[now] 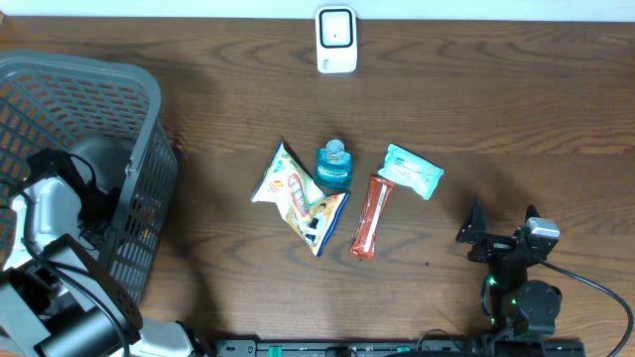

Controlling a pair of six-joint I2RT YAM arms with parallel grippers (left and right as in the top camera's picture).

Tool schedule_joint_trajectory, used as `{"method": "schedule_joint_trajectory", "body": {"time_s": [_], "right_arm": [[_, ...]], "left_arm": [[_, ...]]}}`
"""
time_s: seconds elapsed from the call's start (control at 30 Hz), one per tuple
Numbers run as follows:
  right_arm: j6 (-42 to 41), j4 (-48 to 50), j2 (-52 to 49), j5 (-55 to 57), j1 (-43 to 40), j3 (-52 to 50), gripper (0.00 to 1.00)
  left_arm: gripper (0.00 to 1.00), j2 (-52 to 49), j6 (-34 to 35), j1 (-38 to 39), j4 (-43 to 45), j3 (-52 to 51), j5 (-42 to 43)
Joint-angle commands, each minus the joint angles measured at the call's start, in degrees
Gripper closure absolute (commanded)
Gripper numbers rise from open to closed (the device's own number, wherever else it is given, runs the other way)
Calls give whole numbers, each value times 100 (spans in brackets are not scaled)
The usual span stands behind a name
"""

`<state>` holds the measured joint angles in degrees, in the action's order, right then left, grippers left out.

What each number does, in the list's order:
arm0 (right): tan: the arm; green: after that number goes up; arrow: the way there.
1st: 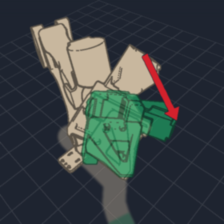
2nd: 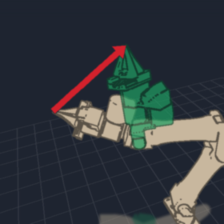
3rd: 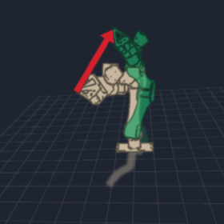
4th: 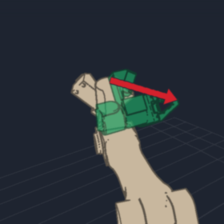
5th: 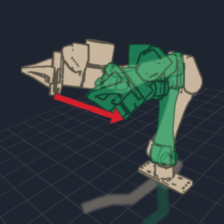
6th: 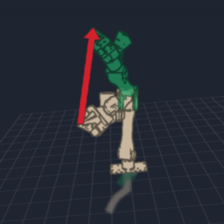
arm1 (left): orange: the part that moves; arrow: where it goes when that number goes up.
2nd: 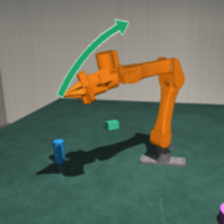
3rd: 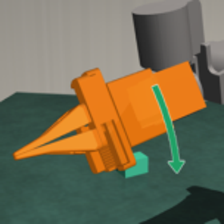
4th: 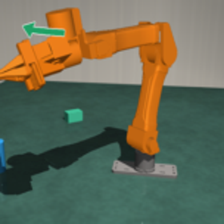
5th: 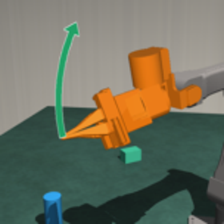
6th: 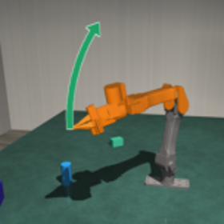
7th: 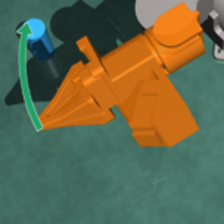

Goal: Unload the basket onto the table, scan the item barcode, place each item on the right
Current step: 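Reach the left gripper into the basket and grasp the orange-white pack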

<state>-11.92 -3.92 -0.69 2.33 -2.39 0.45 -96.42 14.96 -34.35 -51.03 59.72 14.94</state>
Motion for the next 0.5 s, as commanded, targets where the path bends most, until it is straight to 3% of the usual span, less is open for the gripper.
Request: {"method": "schedule_joint_trajectory", "body": {"time_s": [0.0,0.47], "right_arm": [[39,-11,31,28,20,-13,1],[39,-11,31,28,20,-13,1]], "left_arm": [[93,33,33,-92,42,249,-81],[93,1504,625,-970,11,525,-168]]}}
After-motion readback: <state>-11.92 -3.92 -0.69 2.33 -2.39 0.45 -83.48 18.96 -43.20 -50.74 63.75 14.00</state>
